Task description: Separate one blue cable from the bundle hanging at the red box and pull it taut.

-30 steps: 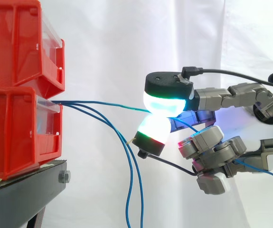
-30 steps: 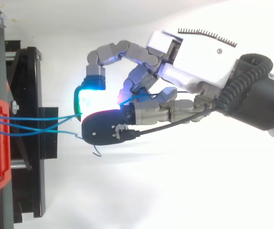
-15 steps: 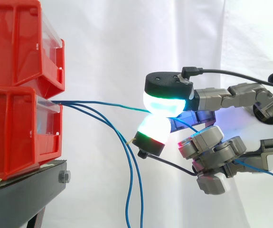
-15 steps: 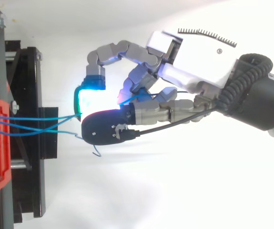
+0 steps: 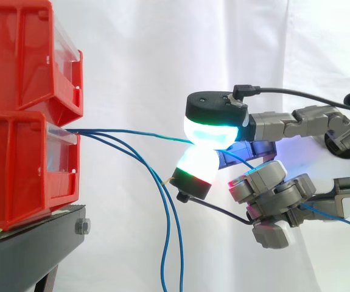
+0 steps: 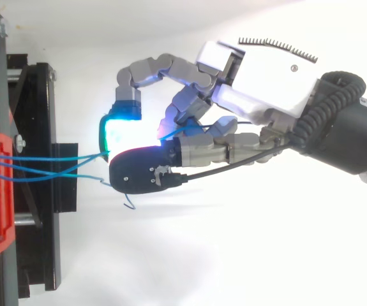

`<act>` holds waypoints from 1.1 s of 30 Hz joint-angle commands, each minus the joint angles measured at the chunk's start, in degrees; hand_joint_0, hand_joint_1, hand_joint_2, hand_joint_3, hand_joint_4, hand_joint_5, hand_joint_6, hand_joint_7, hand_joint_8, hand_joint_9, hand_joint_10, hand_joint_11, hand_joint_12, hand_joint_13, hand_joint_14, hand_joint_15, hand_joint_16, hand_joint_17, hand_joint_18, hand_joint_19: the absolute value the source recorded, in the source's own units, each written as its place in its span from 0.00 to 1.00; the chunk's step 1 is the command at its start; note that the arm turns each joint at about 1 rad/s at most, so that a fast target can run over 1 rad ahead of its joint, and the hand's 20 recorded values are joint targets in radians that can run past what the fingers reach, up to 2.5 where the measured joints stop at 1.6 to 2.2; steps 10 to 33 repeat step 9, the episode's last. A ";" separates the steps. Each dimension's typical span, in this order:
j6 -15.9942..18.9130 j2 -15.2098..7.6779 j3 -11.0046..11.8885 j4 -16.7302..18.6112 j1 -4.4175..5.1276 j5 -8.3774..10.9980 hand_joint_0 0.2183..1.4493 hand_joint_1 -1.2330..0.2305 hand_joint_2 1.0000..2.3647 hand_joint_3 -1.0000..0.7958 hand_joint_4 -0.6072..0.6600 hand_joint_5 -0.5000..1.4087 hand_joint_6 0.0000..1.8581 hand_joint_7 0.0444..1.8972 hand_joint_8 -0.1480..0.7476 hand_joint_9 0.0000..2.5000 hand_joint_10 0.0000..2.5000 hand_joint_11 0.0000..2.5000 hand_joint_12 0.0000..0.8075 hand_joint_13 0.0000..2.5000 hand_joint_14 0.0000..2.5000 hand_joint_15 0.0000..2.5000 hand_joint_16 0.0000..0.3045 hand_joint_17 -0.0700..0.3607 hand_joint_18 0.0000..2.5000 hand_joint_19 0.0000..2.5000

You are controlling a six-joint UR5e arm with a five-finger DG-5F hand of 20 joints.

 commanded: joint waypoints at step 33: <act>0.01 0.04 0.05 0.00 0.00 -0.09 0.36 0.34 0.02 0.49 0.56 0.18 0.47 0.69 0.53 0.45 0.22 0.67 0.49 0.45 0.61 0.64 0.17 0.44 0.51 0.40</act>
